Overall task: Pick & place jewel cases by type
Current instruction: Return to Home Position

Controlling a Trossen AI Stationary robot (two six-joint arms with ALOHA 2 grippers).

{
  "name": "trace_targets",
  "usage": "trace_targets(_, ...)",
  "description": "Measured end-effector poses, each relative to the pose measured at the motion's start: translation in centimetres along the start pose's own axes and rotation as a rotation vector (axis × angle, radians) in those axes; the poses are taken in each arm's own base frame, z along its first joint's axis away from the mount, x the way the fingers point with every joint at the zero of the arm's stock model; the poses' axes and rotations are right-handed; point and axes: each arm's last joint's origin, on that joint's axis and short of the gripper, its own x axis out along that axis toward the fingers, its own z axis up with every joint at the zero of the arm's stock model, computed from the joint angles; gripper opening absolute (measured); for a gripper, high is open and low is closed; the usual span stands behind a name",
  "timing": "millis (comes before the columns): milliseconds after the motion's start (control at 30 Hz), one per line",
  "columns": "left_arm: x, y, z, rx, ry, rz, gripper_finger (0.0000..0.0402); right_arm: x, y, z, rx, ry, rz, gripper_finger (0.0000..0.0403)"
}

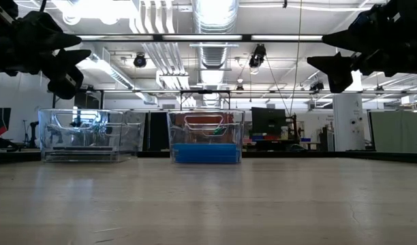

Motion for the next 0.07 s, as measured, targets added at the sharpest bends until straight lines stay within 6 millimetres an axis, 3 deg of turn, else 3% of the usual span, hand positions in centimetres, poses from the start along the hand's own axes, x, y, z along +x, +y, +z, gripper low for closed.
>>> trace_targets(67,0.0,0.0,0.01,0.0,0.0,0.0,0.0094,0.0,0.0,0.0,0.0,0.0,0.0,0.0246)
